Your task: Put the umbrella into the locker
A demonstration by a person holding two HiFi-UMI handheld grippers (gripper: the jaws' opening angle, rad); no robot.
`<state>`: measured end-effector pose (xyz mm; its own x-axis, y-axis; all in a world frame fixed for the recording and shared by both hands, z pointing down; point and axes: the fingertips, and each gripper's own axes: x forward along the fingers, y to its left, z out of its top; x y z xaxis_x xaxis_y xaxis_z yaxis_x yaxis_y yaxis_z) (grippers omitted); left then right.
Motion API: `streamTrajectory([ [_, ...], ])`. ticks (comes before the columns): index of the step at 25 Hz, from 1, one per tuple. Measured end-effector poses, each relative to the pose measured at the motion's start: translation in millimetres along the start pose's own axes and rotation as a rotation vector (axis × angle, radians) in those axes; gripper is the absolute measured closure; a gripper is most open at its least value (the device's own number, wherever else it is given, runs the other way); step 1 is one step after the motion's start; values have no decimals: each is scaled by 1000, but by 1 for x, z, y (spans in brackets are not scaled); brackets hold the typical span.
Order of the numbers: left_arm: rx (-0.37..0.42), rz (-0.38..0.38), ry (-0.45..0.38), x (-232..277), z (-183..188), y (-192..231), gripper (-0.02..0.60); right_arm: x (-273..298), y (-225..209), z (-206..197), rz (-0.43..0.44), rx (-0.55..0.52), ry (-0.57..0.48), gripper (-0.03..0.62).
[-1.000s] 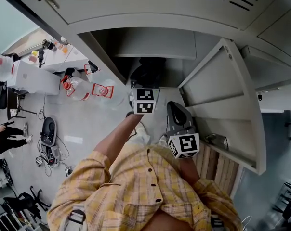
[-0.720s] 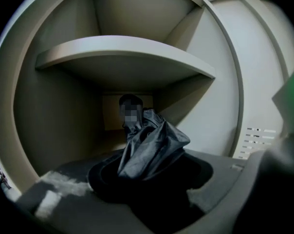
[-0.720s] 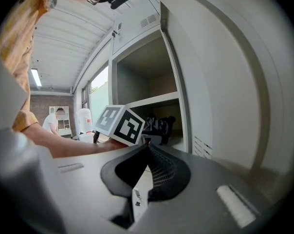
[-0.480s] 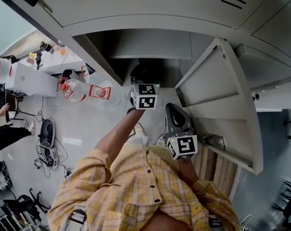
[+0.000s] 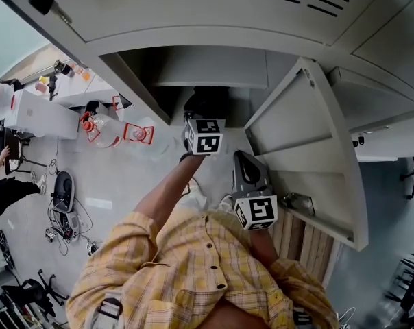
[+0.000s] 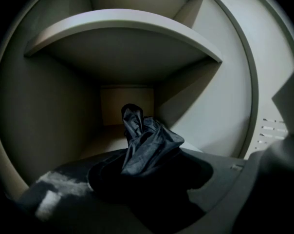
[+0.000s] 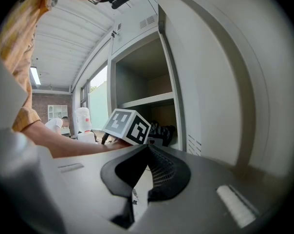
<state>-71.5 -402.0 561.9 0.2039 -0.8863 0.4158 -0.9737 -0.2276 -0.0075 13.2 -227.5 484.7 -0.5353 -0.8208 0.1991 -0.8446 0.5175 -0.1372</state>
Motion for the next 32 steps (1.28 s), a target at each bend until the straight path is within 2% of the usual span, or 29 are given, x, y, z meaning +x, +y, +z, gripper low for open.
streamTrajectory([
  [8,-19,-11,-11,4,-2,-1,299,-1,-1,-5,1,-2,13,597],
  [13,-36,-69,-3,3,-5,-7,248,-3,0,-8,2,7,20,597],
  [16,-15,-81,-7,-1,1,-5,213,-4,3,-8,6,2,19,597],
  [26,-11,-59,-30,-27,7,2,207,-12,9,-8,8,-3,16,597],
  [32,-35,-55,-55,-52,14,6,207,-16,12,-7,-3,-10,13,596],
])
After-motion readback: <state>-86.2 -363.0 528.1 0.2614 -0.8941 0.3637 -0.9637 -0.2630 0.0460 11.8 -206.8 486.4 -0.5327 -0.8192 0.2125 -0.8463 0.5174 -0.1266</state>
